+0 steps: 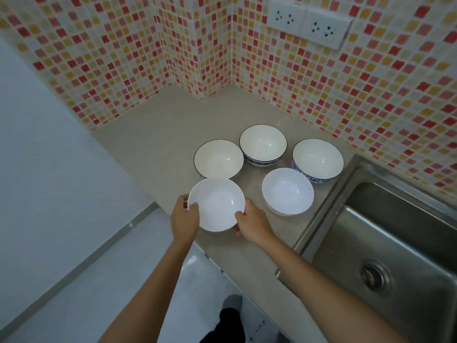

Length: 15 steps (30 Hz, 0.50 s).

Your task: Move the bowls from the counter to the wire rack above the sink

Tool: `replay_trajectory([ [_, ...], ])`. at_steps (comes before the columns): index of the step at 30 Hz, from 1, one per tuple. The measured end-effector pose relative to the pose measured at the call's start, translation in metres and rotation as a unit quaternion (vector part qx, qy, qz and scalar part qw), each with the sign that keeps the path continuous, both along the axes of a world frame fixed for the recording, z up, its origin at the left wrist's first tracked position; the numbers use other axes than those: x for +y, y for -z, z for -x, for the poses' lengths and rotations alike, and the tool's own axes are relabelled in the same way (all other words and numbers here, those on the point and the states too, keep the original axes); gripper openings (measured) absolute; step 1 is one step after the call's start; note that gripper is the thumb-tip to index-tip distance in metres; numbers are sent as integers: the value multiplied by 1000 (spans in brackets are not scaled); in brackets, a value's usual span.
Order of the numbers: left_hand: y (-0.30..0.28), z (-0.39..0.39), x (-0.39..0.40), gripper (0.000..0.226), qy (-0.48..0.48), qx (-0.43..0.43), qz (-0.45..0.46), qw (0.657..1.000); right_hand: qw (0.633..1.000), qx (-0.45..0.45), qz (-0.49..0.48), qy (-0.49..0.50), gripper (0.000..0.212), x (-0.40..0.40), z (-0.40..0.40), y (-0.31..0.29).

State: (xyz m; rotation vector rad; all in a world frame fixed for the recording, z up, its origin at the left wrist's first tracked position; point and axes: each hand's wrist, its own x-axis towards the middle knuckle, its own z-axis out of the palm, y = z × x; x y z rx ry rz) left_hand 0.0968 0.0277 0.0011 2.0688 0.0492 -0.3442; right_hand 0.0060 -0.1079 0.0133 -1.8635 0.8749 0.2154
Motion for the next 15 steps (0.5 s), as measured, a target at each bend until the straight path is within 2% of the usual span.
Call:
replay_trajectory([
  [6,-46,26,-70,21,49,56,165,984,993,-71,35,82,33,-47,44,-34],
  [8,-60,41,-100,26,78,89,198,973,988,-78,60,117,30,-67,66,-47],
  [12,-82,81,-156,31,178,136,243,944,973,-116,82,181,41,-105,120,-70],
  [13,-87,93,-168,33,199,147,252,935,969,-125,84,194,40,-115,135,-73],
  [15,-94,115,-191,53,224,178,264,921,961,-143,92,218,36,-132,166,-84],
])
